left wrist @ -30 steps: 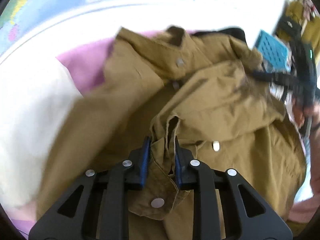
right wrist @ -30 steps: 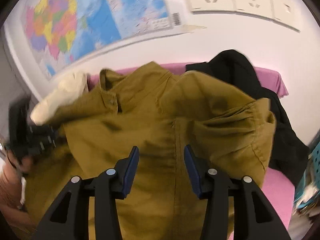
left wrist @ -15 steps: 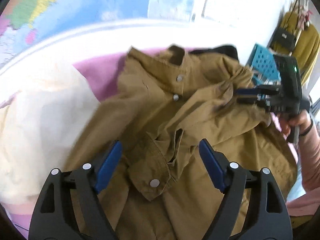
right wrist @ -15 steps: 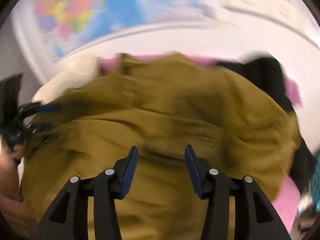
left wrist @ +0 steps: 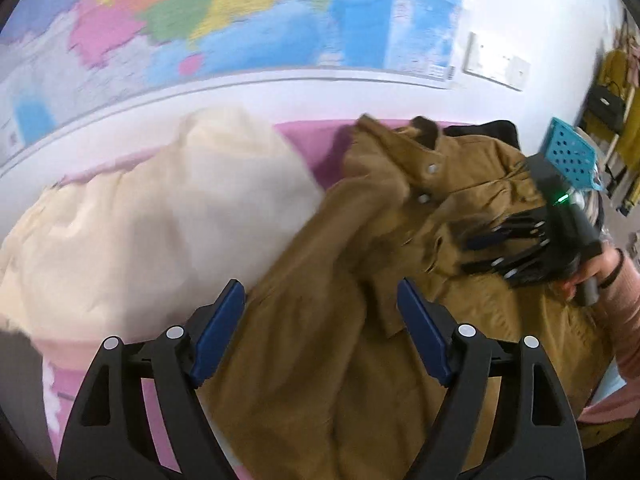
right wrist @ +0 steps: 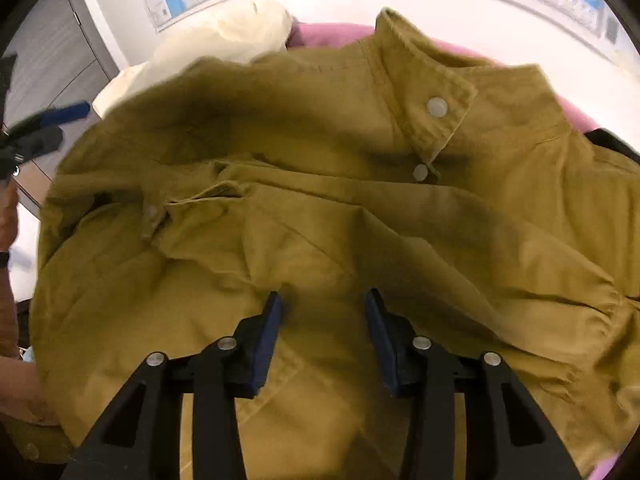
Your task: Fold large clothes
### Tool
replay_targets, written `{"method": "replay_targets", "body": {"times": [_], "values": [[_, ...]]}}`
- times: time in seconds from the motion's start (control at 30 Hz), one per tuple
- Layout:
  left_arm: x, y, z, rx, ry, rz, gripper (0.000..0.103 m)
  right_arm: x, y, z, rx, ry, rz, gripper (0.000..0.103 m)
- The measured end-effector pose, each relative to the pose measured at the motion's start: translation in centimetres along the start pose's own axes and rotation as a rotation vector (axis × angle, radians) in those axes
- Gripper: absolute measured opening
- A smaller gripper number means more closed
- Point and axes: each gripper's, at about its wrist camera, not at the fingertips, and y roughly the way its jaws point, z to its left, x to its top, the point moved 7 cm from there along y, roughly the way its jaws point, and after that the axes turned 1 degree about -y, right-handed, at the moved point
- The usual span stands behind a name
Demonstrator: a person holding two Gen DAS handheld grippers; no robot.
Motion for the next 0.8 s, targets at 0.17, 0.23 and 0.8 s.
{"method": "replay_targets", "body": {"times": [0.17, 0.23, 0.8], "values": [[-1.9, -0.3, 2.4, -0.008, -0.060, 0.024, 0.078, 3.7, -3.9, 3.1, 0.006, -0.072, -0.154, 0.043], [-2.4, -0.2, 2.7, -0.022, -0.078, 0.028, 0.078, 5.8, -3.2, 4.6, 0.010, -0.097, -0.175, 0.043], [-3.7, -2.3, -0.7, -0.106, -0.003, -0.014, 0.083, 5.4, -2.1, 6.8, 0.080, -0.129, -0.048, 0.030]]}}
